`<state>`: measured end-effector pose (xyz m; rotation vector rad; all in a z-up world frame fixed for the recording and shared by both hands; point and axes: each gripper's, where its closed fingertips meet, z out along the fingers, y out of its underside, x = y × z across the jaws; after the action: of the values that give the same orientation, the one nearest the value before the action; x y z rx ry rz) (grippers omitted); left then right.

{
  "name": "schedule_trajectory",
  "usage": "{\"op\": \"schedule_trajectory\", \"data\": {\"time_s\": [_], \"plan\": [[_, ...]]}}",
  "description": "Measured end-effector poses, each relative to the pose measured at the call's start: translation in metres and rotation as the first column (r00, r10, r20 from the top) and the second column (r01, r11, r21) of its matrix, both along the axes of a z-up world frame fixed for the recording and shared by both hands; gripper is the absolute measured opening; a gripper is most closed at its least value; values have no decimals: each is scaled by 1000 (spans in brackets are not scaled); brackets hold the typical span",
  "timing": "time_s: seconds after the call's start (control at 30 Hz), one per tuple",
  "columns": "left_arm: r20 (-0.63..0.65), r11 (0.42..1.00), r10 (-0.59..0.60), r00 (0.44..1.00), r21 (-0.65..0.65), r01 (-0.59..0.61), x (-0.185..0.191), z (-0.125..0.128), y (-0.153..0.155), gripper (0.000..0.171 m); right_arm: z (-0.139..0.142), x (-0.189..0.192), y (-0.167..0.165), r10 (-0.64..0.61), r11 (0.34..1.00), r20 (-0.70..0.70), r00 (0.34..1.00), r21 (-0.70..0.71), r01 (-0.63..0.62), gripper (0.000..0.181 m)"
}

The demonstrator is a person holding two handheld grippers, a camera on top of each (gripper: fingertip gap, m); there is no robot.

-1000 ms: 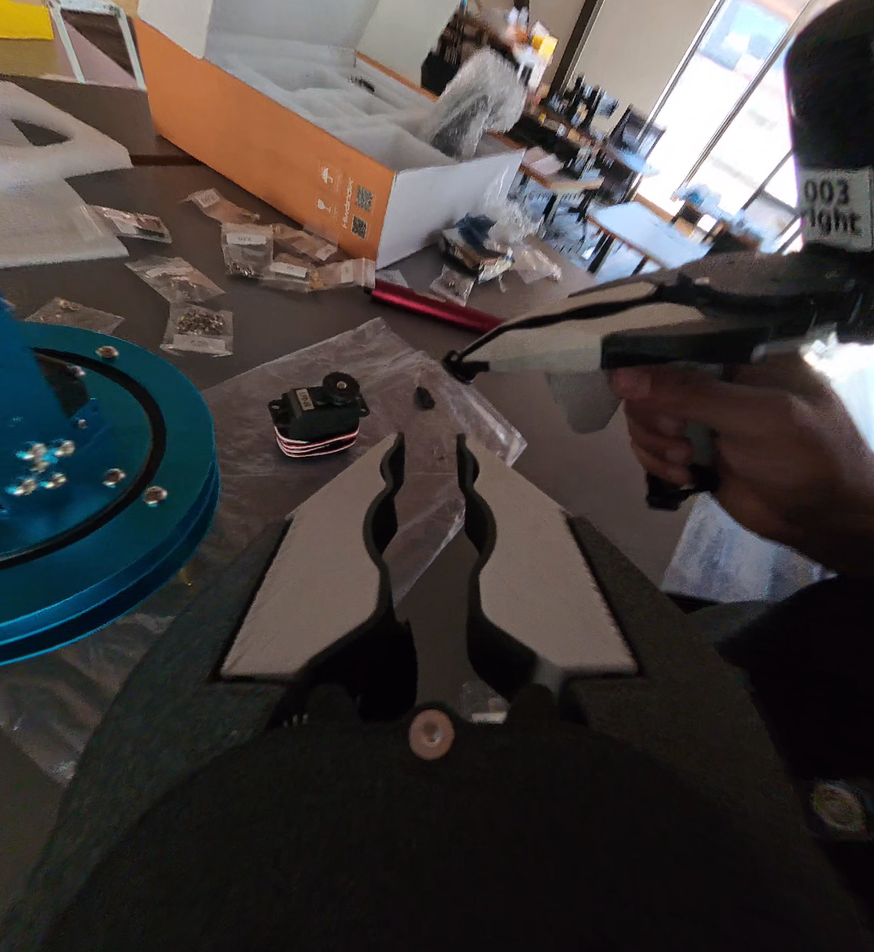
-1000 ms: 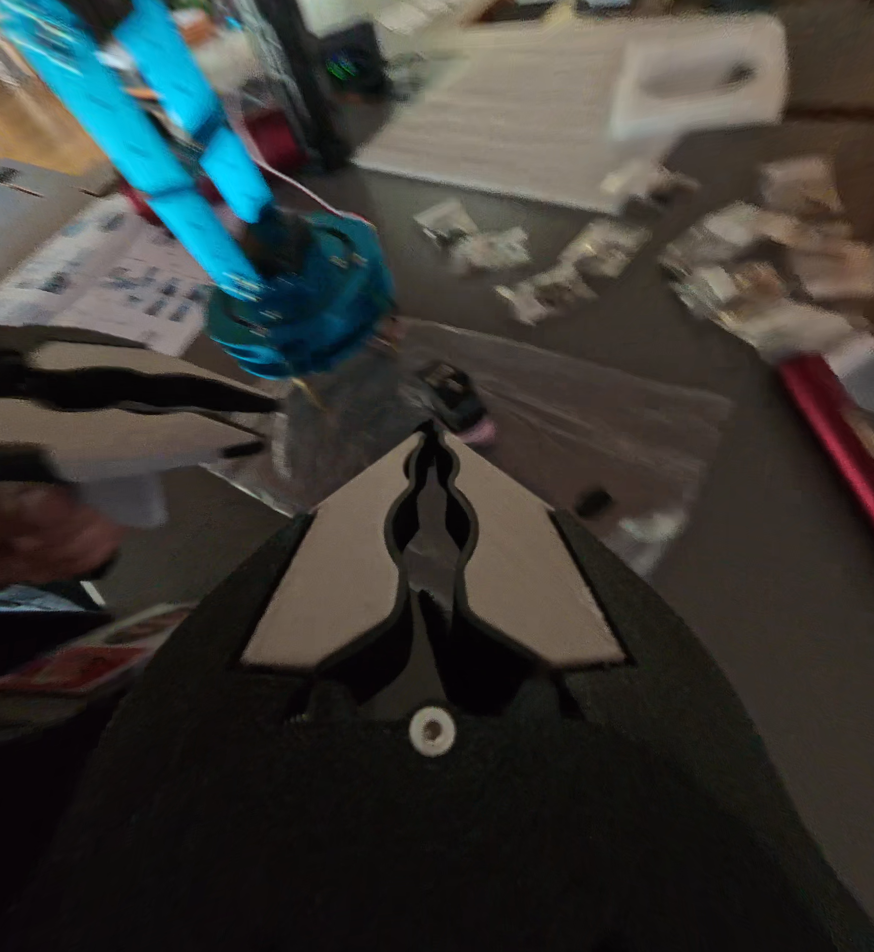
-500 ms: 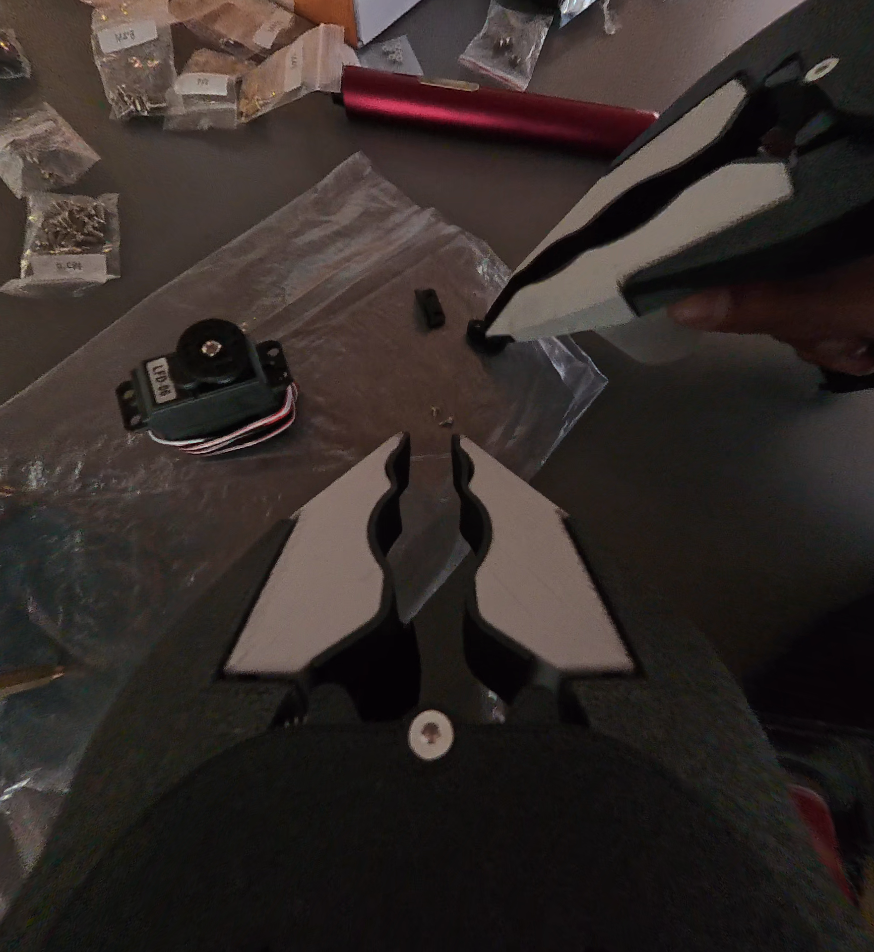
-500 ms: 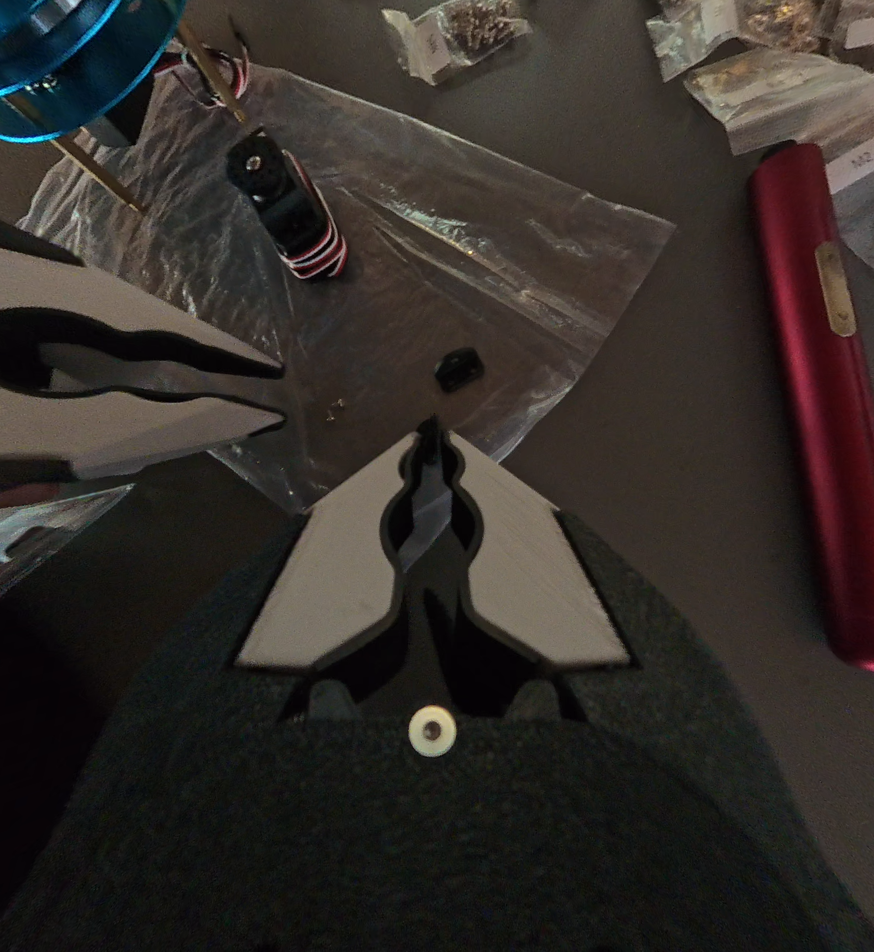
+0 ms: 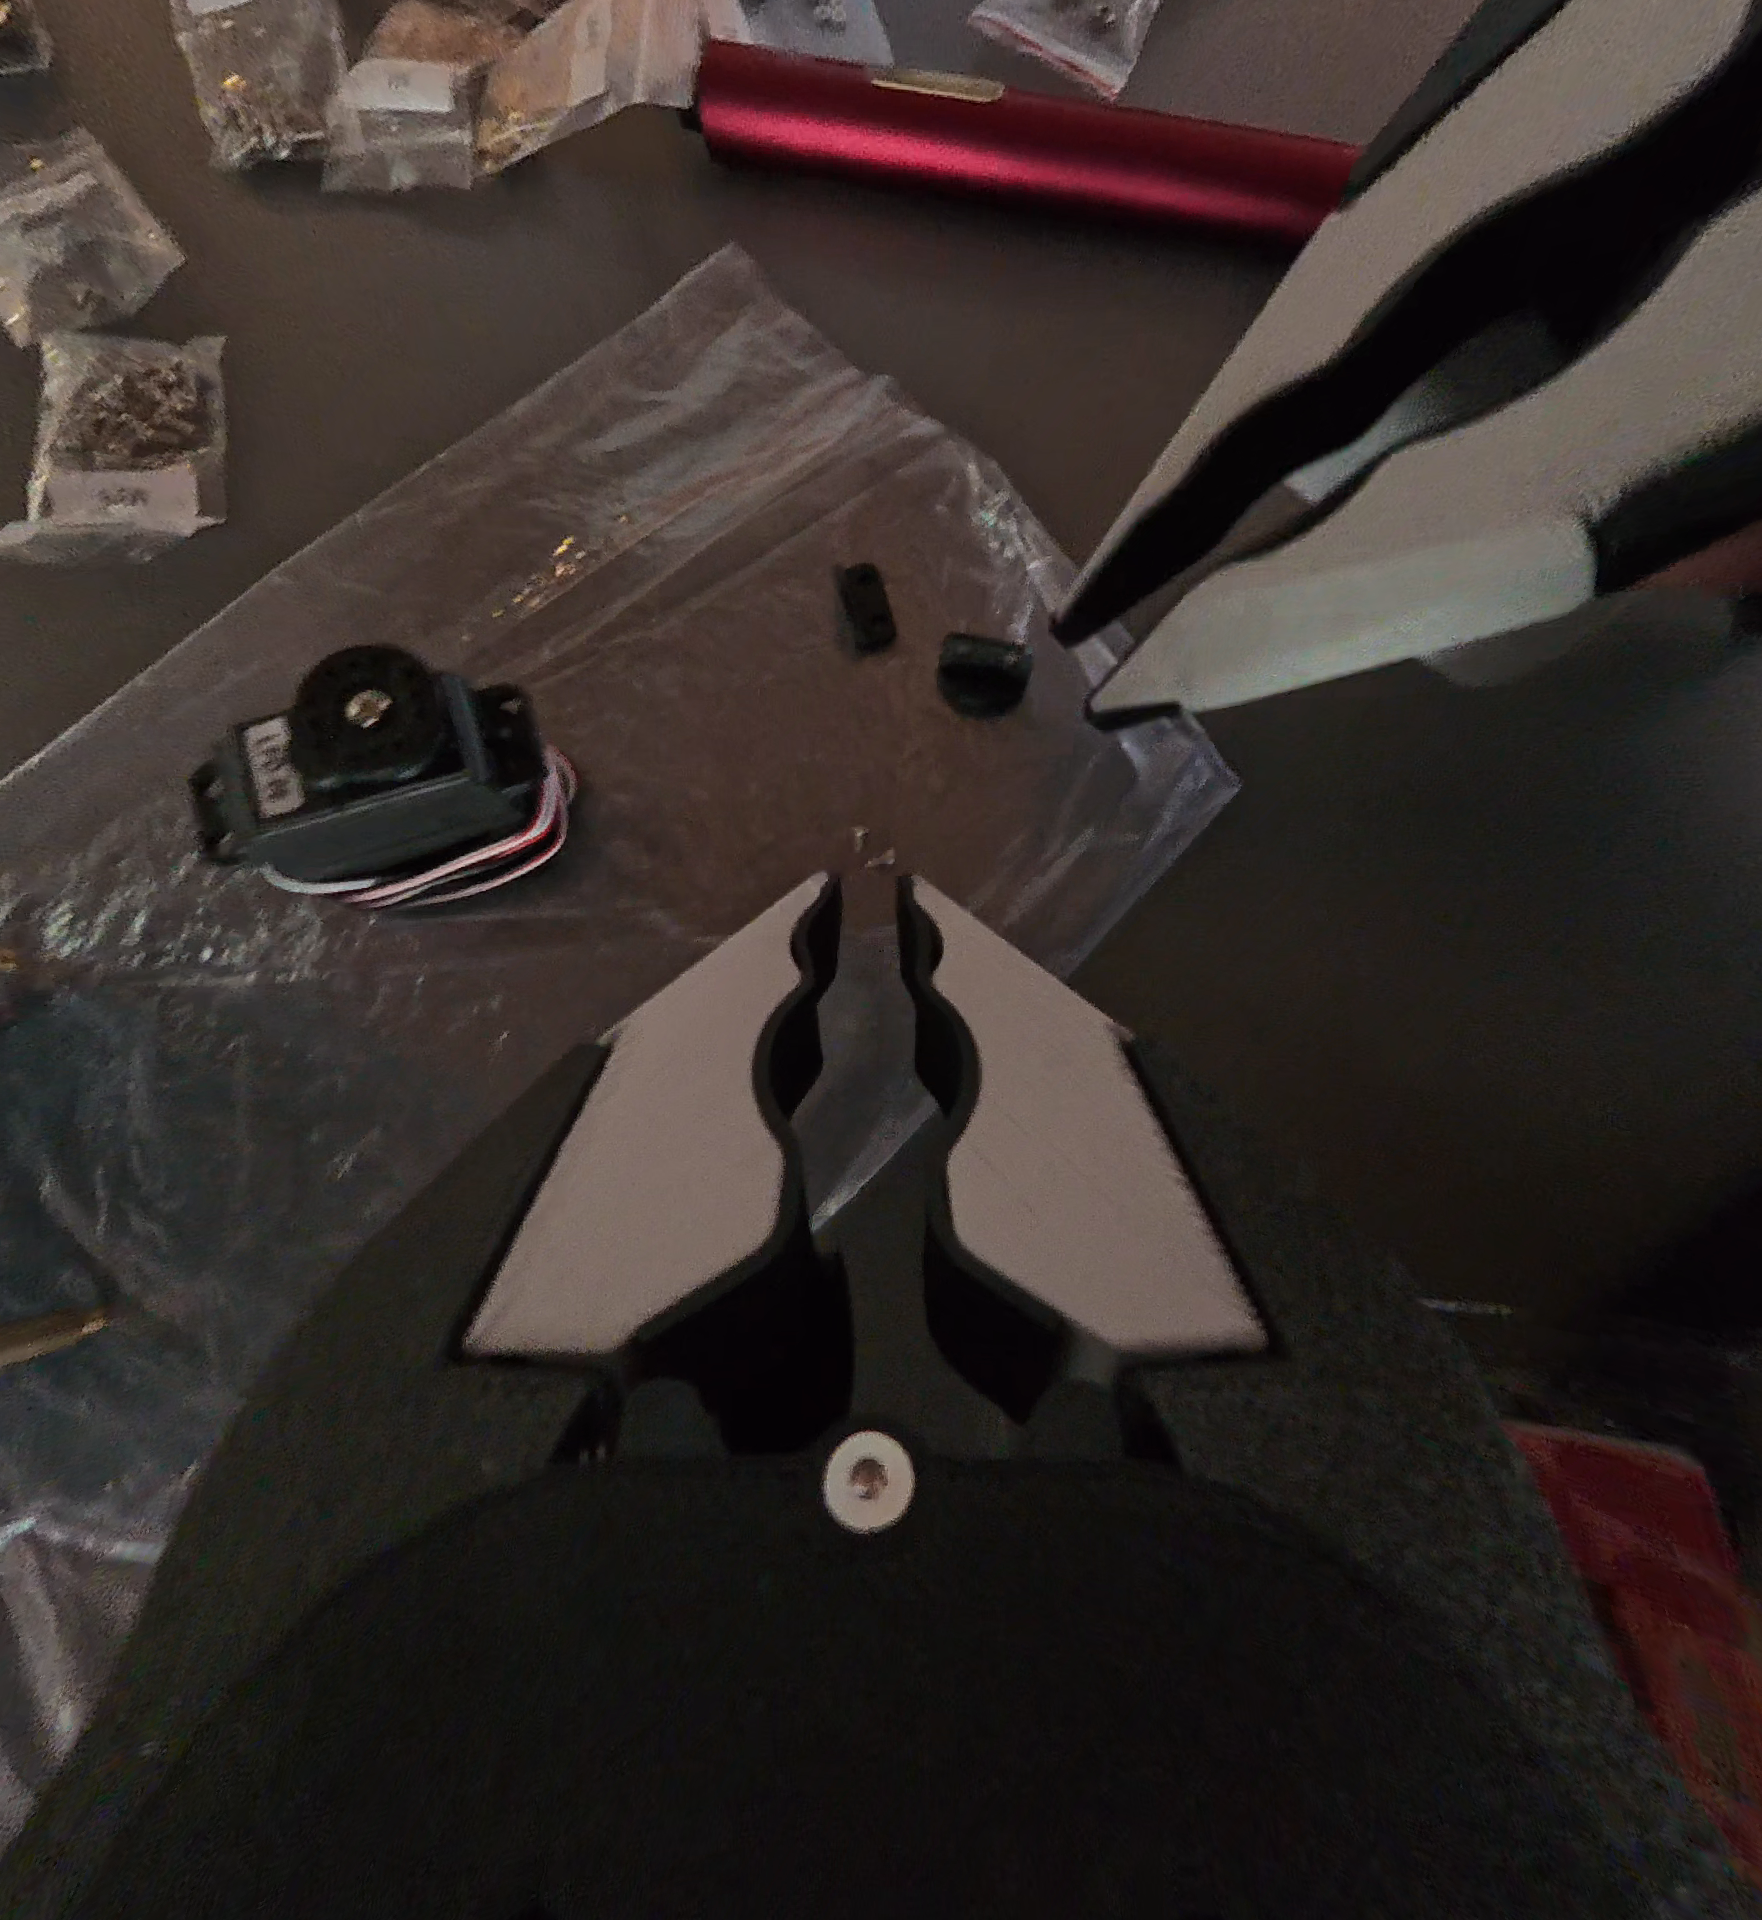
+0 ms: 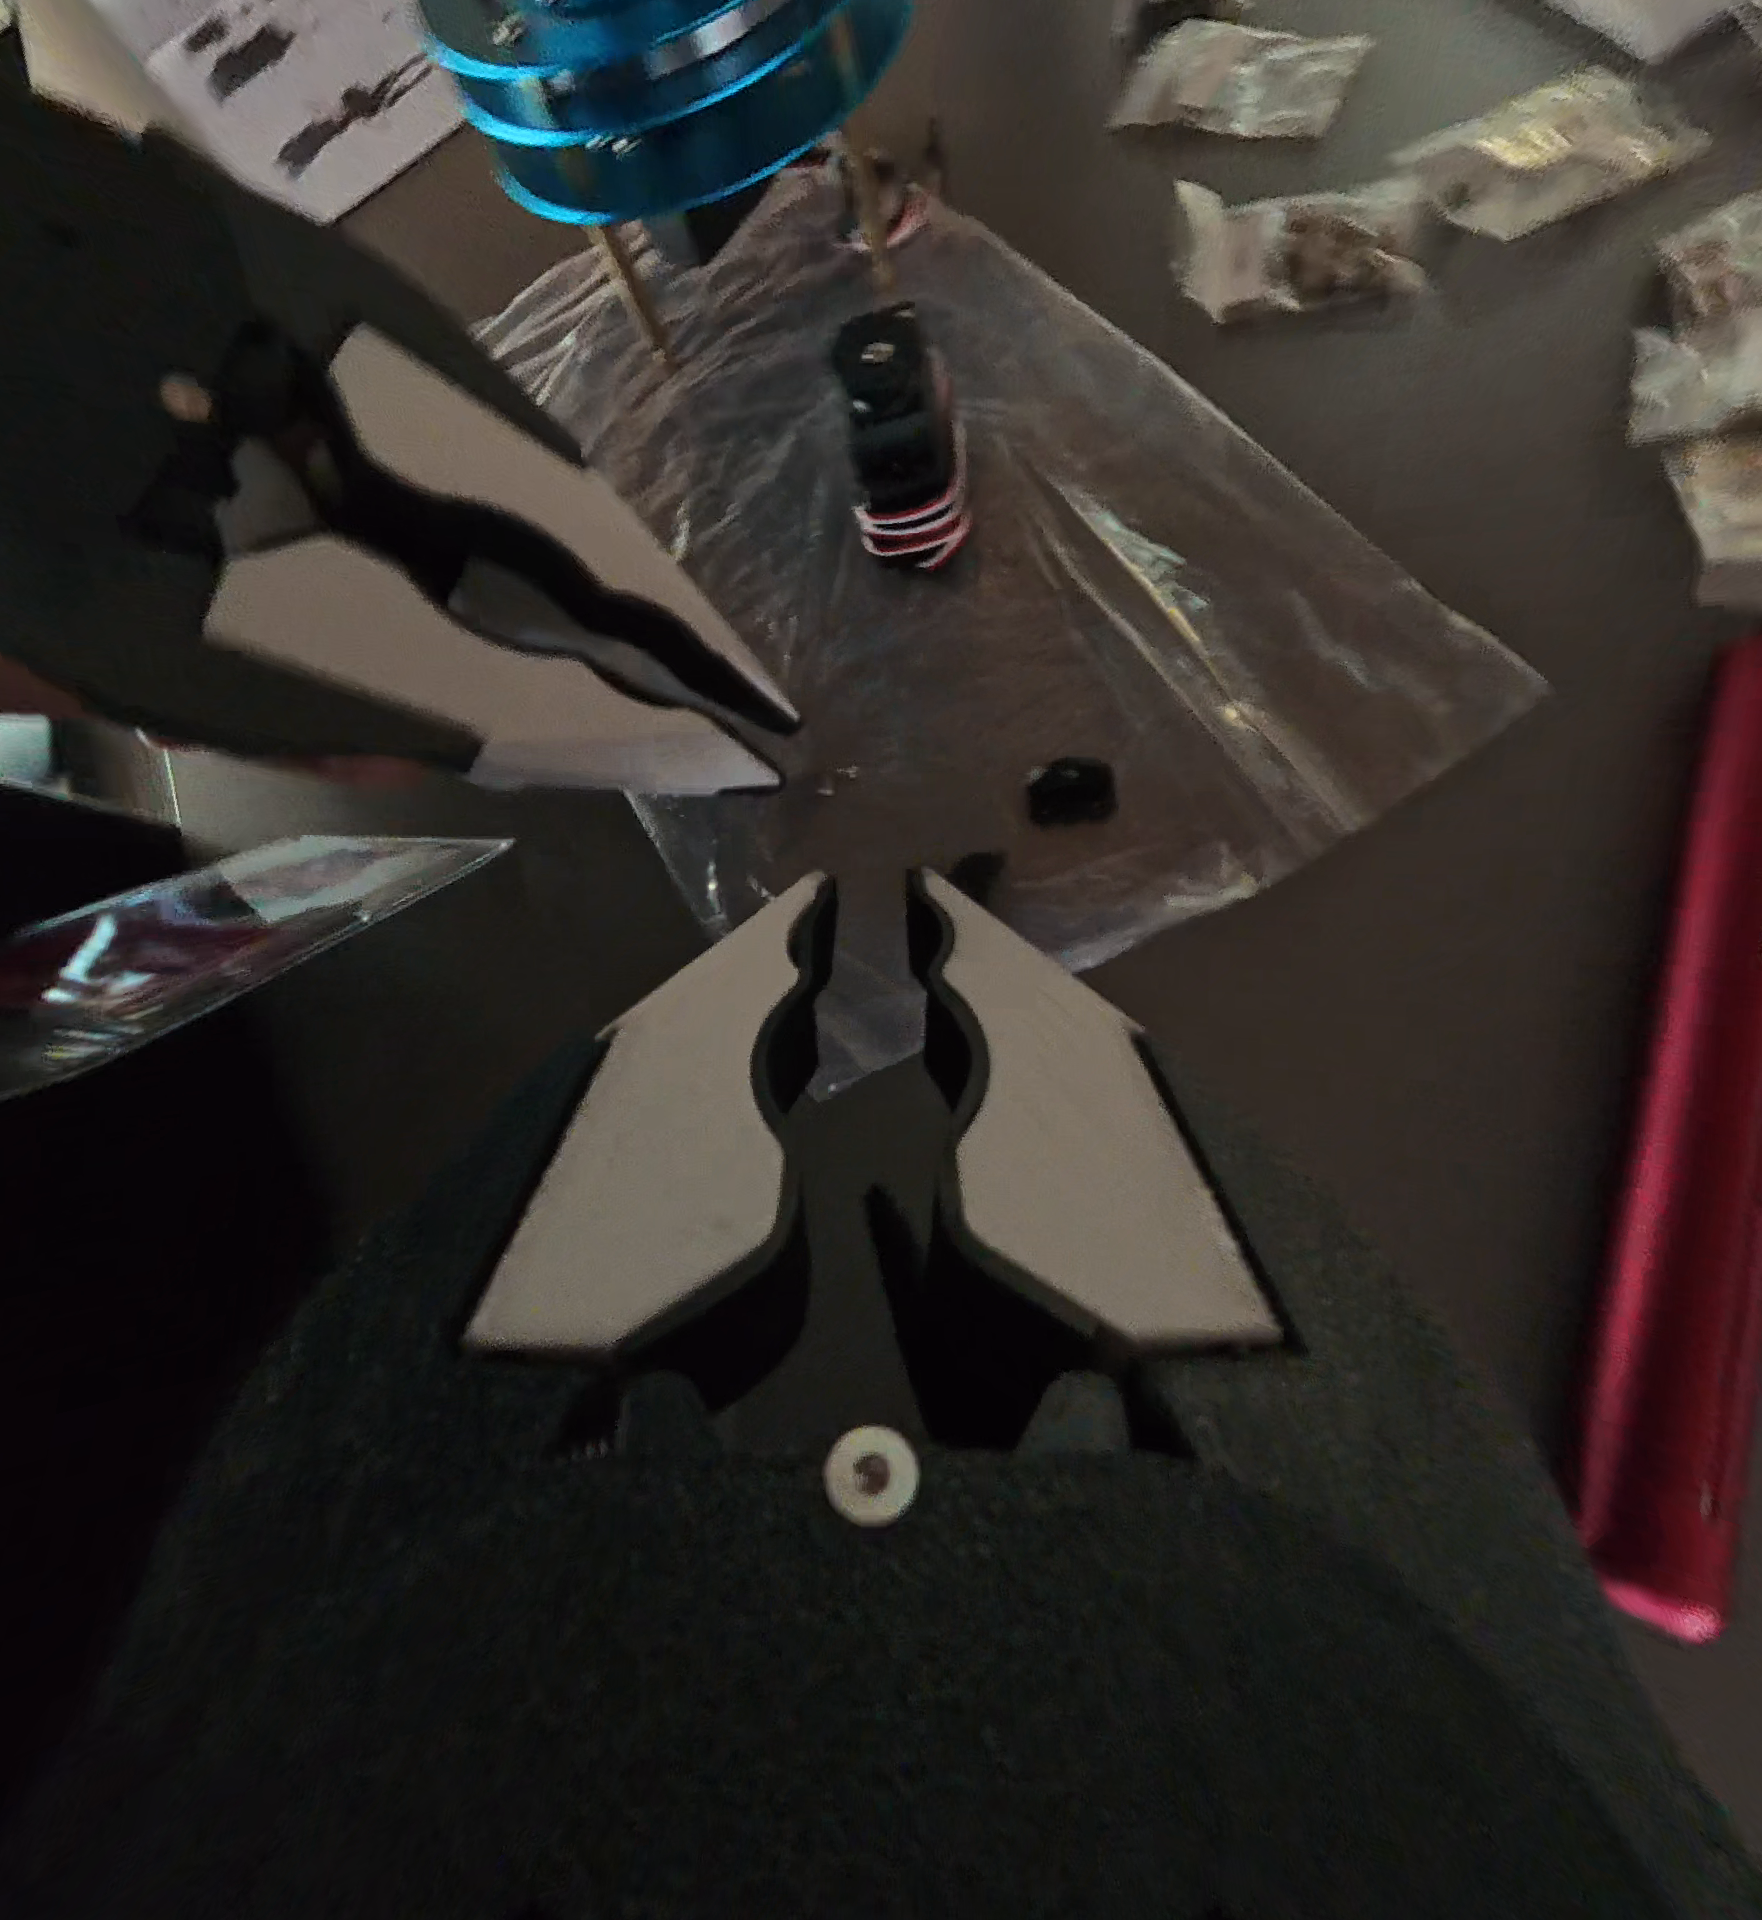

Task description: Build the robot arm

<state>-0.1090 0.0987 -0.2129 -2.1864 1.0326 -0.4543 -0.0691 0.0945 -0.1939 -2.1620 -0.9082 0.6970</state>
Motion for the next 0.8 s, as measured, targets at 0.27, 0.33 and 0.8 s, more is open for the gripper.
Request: {"op": "schedule_trajectory", "data": {"time_s": [0.27,0.33,0.8], "plan": [[71,989,147,987,4,-148,-45,16,1,9,-25,-38,6,129,992,141,982,-5,-130,8],[85,984,176,981,-7,-176,-53,17,1,10,-26,-39,9,125,992,163,979,13,-129,4],[127,979,202,971,-12,-202,-63,20,5,9,-15,-16,10,60,998,123,991,-36,-56,0]]}}
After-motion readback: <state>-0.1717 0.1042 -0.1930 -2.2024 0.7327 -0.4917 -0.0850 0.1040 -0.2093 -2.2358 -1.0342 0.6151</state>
